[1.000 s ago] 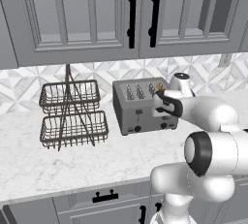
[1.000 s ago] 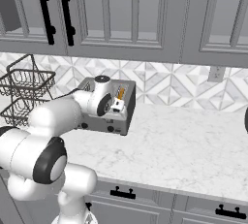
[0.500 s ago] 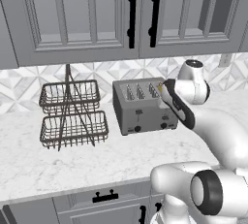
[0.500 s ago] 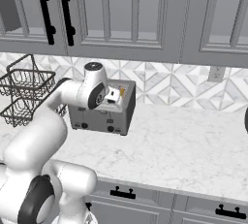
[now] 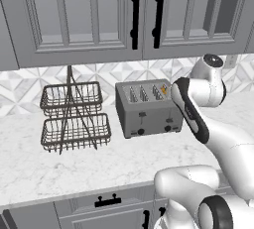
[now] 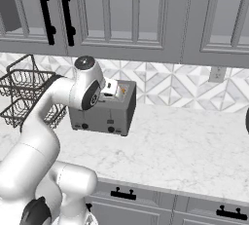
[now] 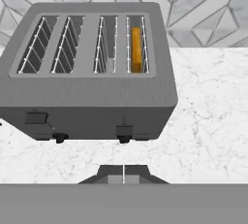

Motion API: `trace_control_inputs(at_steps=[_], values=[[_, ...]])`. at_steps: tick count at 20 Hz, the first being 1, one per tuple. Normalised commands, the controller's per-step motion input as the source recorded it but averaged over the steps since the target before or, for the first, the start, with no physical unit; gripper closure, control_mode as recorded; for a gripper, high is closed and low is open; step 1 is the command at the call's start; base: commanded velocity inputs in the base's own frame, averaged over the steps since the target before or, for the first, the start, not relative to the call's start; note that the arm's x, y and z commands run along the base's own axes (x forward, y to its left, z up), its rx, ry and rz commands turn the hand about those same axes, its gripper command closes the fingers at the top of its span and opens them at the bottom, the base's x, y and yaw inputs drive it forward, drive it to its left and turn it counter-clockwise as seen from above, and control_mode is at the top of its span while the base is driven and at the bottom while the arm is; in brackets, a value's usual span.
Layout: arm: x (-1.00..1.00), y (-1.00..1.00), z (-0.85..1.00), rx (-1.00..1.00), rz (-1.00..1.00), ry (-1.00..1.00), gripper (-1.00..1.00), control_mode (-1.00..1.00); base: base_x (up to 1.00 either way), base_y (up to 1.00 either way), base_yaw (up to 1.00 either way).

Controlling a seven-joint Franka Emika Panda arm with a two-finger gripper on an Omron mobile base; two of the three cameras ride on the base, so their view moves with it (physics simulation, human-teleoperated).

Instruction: Start the toaster. Once the lever pops up, take the bread to the plate on the dining counter.

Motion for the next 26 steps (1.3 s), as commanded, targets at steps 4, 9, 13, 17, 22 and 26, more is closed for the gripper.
trace_control_inputs(at_steps=[4,9,13,17,22,26], values=[[0.00,0.09,0.40,-0.06,0.00,-0.06,1.00,-1.00,0.00,0.00,0.00],[0.00,-0.01,0.14,-0.03,0.00,-0.01,-1.00,-1.00,0.00,0.00,0.00],[0.00,-0.05,0.00,0.00,0.00,0.00,-1.00,-1.00,0.00,0.00,0.00],[0.01,-0.10,0.00,0.00,0.00,0.00,-1.00,-1.00,0.00,0.00,0.00],[0.00,0.00,-0.02,0.00,0.00,0.00,-1.00,-1.00,0.00,0.00,0.00],[0.00,0.00,-0.02,0.00,0.00,0.01,-1.00,-1.00,0.00,0.00,0.00]])
